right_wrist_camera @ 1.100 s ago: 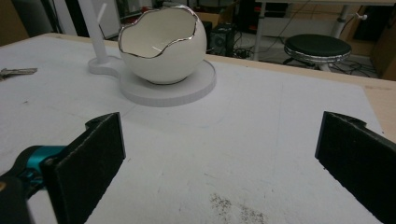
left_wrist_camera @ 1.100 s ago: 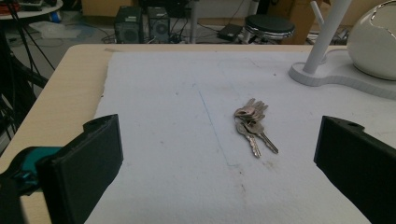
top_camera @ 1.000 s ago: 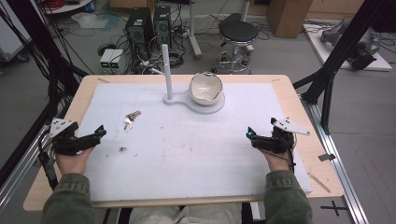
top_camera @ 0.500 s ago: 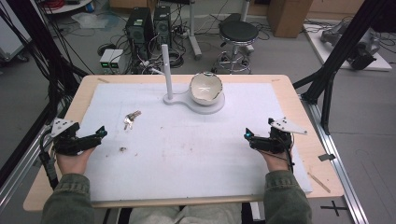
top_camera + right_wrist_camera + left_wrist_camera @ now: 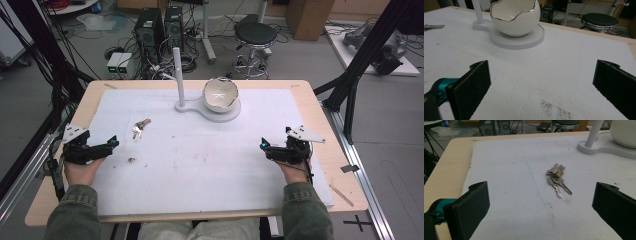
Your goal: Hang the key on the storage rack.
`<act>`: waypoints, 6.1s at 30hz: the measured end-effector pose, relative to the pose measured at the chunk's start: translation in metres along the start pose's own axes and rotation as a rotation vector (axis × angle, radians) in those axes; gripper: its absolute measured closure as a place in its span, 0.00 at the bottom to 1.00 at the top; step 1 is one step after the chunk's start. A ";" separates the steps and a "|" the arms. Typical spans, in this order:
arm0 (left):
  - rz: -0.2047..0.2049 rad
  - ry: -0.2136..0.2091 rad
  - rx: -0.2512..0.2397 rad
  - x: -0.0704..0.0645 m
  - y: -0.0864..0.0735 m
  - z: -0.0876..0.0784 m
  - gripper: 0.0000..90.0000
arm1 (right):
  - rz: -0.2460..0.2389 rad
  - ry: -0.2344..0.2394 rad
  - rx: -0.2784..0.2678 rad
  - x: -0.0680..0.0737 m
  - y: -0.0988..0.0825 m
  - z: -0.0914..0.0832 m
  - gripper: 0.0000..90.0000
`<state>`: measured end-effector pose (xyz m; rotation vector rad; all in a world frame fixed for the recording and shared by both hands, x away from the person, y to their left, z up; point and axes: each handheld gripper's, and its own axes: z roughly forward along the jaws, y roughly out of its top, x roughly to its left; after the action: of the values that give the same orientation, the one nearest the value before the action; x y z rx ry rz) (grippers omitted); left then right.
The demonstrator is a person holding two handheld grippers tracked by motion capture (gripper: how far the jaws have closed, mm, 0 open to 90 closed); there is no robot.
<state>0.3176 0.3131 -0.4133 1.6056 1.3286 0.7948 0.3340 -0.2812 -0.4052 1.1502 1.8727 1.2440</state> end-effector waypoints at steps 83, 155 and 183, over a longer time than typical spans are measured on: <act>0.221 -0.174 0.468 -0.029 0.081 0.148 0.03 | -0.008 0.024 0.006 0.004 -0.001 -0.003 0.01; 0.379 -0.316 0.621 -0.037 0.082 0.164 0.93 | -0.041 0.010 -0.007 0.005 -0.003 -0.006 0.01; 0.294 -0.369 0.343 -0.029 0.148 0.092 0.93 | -0.025 0.005 -0.020 0.004 -0.003 -0.008 0.01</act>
<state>0.4529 0.2578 -0.3147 2.1347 1.0101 0.4176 0.3249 -0.2811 -0.4048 1.1107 1.8680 1.2503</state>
